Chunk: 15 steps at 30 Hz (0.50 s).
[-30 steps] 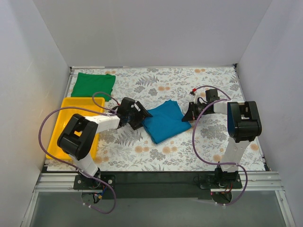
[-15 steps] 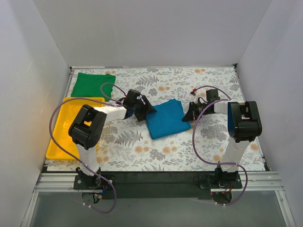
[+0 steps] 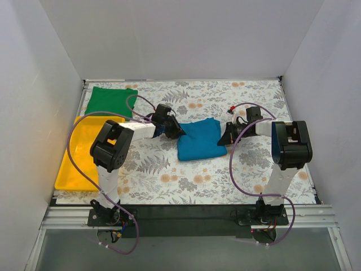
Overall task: Fold and stack the t-shirts
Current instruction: Neatly place the folded tshirt to the corner
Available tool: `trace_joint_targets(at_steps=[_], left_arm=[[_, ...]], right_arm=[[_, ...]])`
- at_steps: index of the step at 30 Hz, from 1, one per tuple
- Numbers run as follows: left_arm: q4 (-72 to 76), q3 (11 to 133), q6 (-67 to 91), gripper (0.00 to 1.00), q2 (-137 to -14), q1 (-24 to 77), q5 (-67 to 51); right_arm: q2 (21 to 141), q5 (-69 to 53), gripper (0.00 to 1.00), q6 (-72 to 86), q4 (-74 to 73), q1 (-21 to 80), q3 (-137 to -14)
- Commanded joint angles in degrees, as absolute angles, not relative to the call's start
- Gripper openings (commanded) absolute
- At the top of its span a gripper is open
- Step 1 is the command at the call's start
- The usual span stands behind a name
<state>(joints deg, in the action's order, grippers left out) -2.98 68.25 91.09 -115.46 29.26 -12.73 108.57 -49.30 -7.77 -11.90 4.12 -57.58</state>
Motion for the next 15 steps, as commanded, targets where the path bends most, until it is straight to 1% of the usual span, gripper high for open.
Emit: trace_joint_targets(at_steps=[1, 2, 3, 6, 8, 9, 10, 12, 15], left_arm=[[-8.09, 66.97, 86.66, 0.08, -118.83, 30.59, -11.34], [-7.48, 66.8, 86.31, 0.02, -118.31, 30.67, -11.25], [-6.69, 66.62, 84.66, 0.0, -117.52, 30.76, -9.86], [-5.28, 66.01, 80.7, 0.0, -112.51, 30.76, -6.43], [-5.27, 66.44, 74.64, 0.0, -108.3, 30.76, -2.74], [-5.27, 66.53, 72.53, 0.0, -107.06, 30.67, -1.59], [-5.36, 67.06, 67.81, 0.0, -104.79, 30.76, 1.12], [-6.06, 67.59, 63.04, 0.0, -102.93, 30.67, 3.15], [-7.03, 68.38, 55.39, 0.0, -100.29, 30.67, 6.41]], right_arm=[[108.11, -50.27, 0.01, -8.88, -12.74, 3.78, -58.62], [108.11, -50.27, 0.01, -9.05, -12.92, 3.61, -58.71], [108.02, -50.36, 0.01, -9.23, -13.01, 3.52, -58.71], [107.93, -52.03, 0.03, -10.46, -13.71, 2.9, -58.89], [107.84, -52.99, 0.15, -11.59, -14.41, 2.2, -59.24], [107.67, -53.26, 0.33, -12.04, -15.02, 2.02, -59.33], [107.06, -53.61, 0.44, -12.48, -15.29, 1.5, -59.59], [106.18, -53.88, 0.59, -13.88, -16.26, 1.06, -59.76], [104.24, -53.53, 0.67, -14.76, -16.44, 0.53, -59.68]])
